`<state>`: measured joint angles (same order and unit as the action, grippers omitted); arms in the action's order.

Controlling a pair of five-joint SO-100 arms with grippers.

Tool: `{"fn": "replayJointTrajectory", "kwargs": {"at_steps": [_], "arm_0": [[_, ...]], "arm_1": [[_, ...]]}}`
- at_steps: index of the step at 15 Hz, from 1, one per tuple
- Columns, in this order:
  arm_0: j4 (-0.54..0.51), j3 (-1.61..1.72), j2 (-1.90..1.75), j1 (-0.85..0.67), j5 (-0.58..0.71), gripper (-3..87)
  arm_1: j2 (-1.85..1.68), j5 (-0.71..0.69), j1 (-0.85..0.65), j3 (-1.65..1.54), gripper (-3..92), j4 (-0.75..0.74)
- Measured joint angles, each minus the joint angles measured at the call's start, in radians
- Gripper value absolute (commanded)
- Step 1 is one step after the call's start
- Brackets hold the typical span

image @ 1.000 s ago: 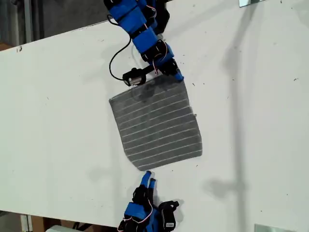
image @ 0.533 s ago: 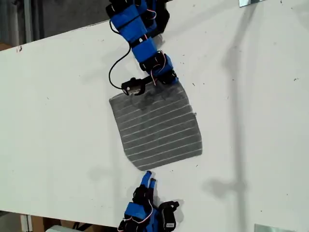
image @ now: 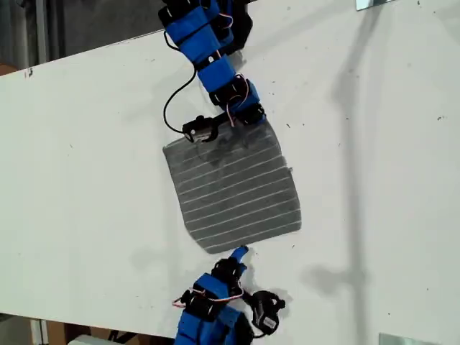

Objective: Grasp corners of a square towel and fold twice.

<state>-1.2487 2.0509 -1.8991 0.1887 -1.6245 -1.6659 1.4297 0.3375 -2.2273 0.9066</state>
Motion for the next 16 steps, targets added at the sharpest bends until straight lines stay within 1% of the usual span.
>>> {"fn": "replayJointTrajectory", "kwargs": {"at_steps": [1, 2, 3, 4, 6, 9, 12, 14, 16], "arm_0": [[-0.011, -0.233, 0.264, 0.021, 0.017, 24.2], [-0.011, -0.374, 0.439, 0.048, 0.021, 24.5], [-0.008, -0.436, 0.525, 0.077, 0.02, 24.7], [0.009, -0.468, 0.568, 0.114, 0.009, 24.8], [-0.002, -0.485, 0.581, 0.172, -0.044, 25.0], [0.014, -0.523, 0.607, 0.215, -0.097, 25.0], [0.057, -0.617, 0.73, 0.265, -0.135, 25.1], [0.067, -0.675, 0.798, 0.281, -0.16, 25.2], [0.074, -0.723, 0.848, 0.29, -0.164, 25.0]], "arm_1": [[0.002, 0.005, 0.012, 0.0, -0.1, -0.011], [0.002, 0.008, 0.02, 0.0, -0.1, -0.017], [0.002, 0.011, 0.026, 0.0, -0.1, -0.02], [0.002, 0.017, 0.029, 0.0, -0.1, -0.021], [0.002, 0.017, 0.029, -0.005, -0.1, -0.046], [0.002, 0.017, 0.029, -0.018, -0.1, -0.067], [0.002, 0.017, 0.029, -0.018, -0.1, -0.074], [0.002, 0.02, 0.029, -0.018, -0.1, -0.074], [0.002, 0.023, 0.029, -0.018, -0.1, -0.075]]}}
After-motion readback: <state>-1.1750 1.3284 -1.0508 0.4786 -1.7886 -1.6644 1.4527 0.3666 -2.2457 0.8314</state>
